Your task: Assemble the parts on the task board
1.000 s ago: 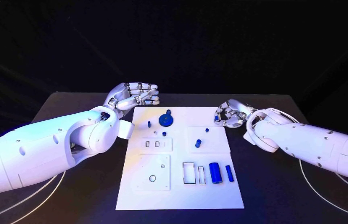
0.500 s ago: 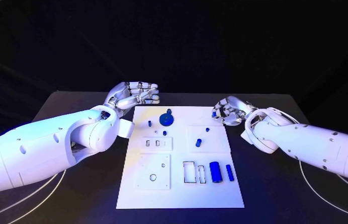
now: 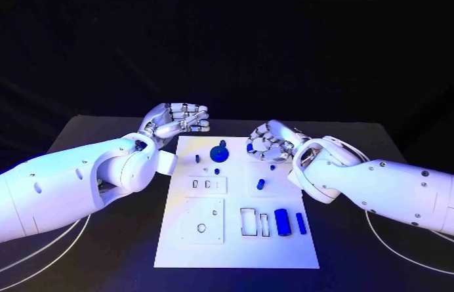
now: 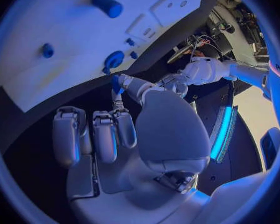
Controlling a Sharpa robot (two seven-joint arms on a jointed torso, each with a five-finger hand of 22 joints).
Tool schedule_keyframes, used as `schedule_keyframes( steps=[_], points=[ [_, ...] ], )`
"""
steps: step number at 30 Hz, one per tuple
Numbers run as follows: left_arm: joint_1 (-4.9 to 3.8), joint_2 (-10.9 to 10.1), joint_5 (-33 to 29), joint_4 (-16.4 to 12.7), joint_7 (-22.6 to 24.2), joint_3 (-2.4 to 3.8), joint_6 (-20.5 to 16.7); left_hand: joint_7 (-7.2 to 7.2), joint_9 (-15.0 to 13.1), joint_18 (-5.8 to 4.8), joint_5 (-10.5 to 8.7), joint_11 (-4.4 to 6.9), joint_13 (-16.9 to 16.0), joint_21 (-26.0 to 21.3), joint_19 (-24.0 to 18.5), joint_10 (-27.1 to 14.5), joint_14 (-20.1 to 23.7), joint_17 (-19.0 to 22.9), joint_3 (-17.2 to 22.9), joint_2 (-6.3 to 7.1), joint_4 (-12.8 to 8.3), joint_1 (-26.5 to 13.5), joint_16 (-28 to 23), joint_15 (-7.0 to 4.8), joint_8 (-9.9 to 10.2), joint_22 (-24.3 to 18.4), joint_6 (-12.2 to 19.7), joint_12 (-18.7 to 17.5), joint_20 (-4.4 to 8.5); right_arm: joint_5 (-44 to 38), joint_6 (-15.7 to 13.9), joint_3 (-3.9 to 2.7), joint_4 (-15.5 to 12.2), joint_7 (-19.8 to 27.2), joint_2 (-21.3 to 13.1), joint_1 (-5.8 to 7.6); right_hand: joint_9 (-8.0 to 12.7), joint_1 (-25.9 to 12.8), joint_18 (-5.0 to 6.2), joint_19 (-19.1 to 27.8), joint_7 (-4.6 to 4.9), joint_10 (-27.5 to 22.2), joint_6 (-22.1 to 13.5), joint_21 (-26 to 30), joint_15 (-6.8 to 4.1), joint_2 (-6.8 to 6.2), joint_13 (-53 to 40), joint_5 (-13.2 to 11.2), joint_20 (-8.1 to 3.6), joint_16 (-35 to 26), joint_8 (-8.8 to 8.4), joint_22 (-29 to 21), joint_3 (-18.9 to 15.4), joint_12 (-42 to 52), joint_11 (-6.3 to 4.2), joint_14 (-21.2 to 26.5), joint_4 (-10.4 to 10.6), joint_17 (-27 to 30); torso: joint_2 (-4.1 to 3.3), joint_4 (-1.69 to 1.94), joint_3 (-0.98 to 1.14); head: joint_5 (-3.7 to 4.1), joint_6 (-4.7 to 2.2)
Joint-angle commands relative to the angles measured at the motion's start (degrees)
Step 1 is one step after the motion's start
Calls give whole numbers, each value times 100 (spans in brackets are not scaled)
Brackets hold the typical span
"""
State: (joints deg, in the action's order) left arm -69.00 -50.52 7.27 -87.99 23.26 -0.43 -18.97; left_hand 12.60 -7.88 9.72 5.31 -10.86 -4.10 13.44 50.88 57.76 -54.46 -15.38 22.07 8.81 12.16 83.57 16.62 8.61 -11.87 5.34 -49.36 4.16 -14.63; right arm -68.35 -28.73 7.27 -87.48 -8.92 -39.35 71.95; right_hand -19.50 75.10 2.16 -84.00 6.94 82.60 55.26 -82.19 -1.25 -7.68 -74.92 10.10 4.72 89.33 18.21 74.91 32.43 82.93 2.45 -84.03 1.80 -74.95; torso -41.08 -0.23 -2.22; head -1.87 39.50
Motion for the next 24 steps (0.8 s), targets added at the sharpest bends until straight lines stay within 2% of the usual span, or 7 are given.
schedule_keyframes(
  steps=[1, 4, 5, 6, 10, 20, 24],
  points=[
    [-4, 45, -21, 40, 44, 4, 54, 164, -7, 78, -31, -22, 8, 23, 14, -12, 45, -9, 23, 0, 2, -51, 24, -13, -25, -7, 36, -28, -24, -439, -122, 16, -139, -504, 154, -53, -330, 10, 11, -60, -28, -18, -9, 38, -44, 22, -652, 22, -22, 19, 406, 840, 9, -26, -30, -564, -25, -1358, 14, 10, -21, -35, 25],
    [-5, 83, -21, 74, 41, 3, 48, 164, -7, 78, -31, -22, 8, 23, 14, -12, 45, -9, 23, 0, 2, -51, 24, -13, -25, -7, 36, -28, -24, -564, -111, 44, -178, -629, 350, -109, -330, 10, 11, -60, -28, -18, -9, 38, -44, 22, -652, 22, -22, 19, 406, 840, 9, -26, -30, -564, -25, -1358, 17, 13, -28, -56, 44],
    [-5, 96, -21, 84, 38, 3, 46, 162, -8, 78, -31, -21, 7, 24, 15, -9, 46, -11, 26, -1, -2, -49, 26, -14, -27, -8, 34, -26, -24, -583, -103, 52, -171, -654, 412, -134, -330, 10, 11, -60, -28, -18, -9, 38, -44, 22, -652, 22, -22, 19, 406, 840, 9, -26, -30, -564, -25, -1358, 11, 5, -20, -67, 48],
    [-5, 104, -21, 89, 32, 3, 43, 162, -8, 78, -31, -21, 7, 24, 15, -9, 46, -11, 26, -1, -2, -49, 26, -14, -27, -8, 34, -26, -24, -592, -104, 58, -162, -672, 461, -155, -330, 10, 11, -60, -28, -18, -9, 38, -44, 22, -652, 22, -22, 19, 406, 840, 9, -26, -30, -564, -25, -1358, 14, 5, -23, -76, 58],
    [-6, 123, -21, 91, 19, 3, 32, 162, -8, 78, -31, -21, 7, 24, 15, -9, 46, -11, 26, -1, -2, -49, 26, -14, -27, -8, 34, -26, -24, -635, -101, 82, -75, -715, 682, -238, -338, -15, 11, -61, -25, -11, -14, 38, -41, 11, -658, 36, -20, 18, 422, 841, 3, -22, -27, -563, -25, -1354, -3, -5, -14, -100, 53],
    [-7, 138, -22, 57, 16, 3, 13, 161, -9, 78, -32, -20, 6, 26, 17, -5, 49, -16, 29, -3, -3, -50, 30, -15, -31, -8, 32, -24, -24, -1077, -71, 134, 146, -837, 1052, -381, -347, -40, 7, -72, -28, -6, -24, 25, -40, -20, -661, 40, -19, 18, 442, 853, -8, -20, -28, -563, -36, -1356, -5, -9, -14, -114, 83],
    [-7, 146, -22, 51, 17, 3, 13, 161, -9, 78, -32, -20, 6, 26, 17, -5, 49, -16, 29, -3, -3, -50, 30, -15, -31, -8, 32, -24, -24, -1118, -60, 147, 247, -887, 1149, -446, -349, -51, 8, -71, -27, -6, -28, 27, -40, -34, -660, 40, -19, 16, 449, 852, -13, -21, -28, -562, -40, -1349, -7, 3, -4, -130, 94]
  ],
)
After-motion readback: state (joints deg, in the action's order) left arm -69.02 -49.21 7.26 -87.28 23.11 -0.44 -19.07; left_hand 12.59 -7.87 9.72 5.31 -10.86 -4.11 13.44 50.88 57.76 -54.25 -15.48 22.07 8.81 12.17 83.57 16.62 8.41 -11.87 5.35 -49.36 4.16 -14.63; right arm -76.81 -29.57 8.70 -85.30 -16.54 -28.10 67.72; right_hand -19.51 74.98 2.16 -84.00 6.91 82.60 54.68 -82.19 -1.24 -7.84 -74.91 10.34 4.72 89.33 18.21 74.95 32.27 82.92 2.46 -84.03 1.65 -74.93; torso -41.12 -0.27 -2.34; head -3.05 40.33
